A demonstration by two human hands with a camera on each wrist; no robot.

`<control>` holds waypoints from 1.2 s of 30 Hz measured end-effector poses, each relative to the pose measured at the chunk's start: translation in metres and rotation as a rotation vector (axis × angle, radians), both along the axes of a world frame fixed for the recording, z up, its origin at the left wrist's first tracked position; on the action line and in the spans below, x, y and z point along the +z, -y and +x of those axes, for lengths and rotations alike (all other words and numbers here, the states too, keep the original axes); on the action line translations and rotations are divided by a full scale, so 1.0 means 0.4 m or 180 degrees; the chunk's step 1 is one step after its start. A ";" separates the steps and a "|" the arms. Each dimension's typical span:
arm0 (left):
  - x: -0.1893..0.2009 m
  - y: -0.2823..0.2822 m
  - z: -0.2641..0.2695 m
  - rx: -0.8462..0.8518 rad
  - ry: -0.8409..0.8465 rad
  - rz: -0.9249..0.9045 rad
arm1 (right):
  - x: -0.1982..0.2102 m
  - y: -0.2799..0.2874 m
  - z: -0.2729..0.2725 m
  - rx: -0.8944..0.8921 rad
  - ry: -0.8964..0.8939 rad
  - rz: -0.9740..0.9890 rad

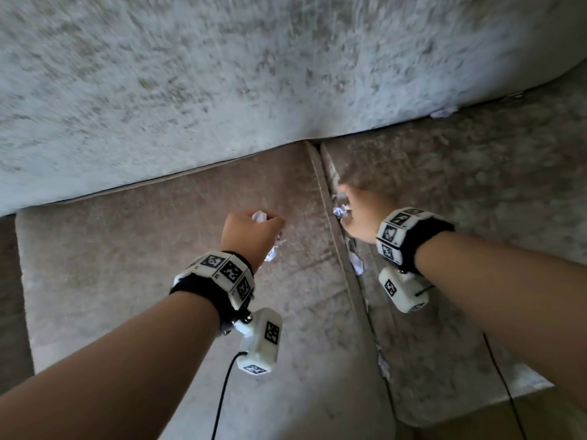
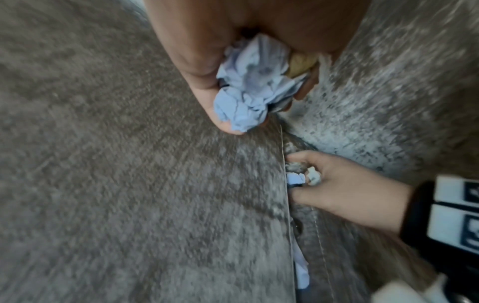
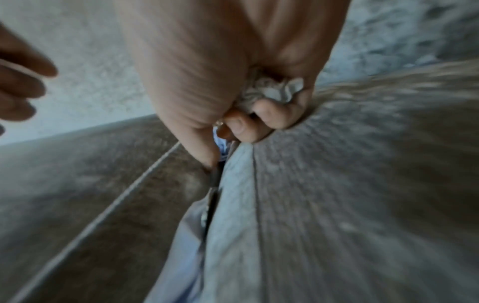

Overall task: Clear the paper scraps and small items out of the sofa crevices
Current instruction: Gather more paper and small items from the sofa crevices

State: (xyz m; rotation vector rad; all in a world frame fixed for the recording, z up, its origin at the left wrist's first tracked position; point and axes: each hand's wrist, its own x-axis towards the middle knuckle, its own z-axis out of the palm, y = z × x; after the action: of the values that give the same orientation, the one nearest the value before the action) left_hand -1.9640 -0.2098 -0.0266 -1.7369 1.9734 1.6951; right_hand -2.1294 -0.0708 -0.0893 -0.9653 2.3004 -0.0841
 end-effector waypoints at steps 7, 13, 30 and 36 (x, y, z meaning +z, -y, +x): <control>-0.025 -0.052 -0.005 -0.0202 -0.0138 0.0014 | -0.013 0.067 0.004 0.0757 -0.0554 0.0714; -0.044 -0.069 0.005 -0.0388 -0.0175 0.0174 | -0.036 0.058 0.012 0.0856 -0.0902 0.0520; 0.016 -0.094 0.032 -0.0908 -0.0068 0.0127 | 0.036 -0.133 0.081 -0.0728 0.0399 -0.0100; -0.004 -0.123 0.063 -0.0887 -0.0053 0.0151 | 0.014 -0.170 0.133 0.0475 -0.0109 0.0205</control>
State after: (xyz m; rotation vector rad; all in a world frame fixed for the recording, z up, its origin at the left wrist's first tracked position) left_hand -1.9388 -0.1607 -0.0284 -1.3601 2.0485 1.6505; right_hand -2.0763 -0.0027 -0.0838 -1.1089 2.2396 0.0688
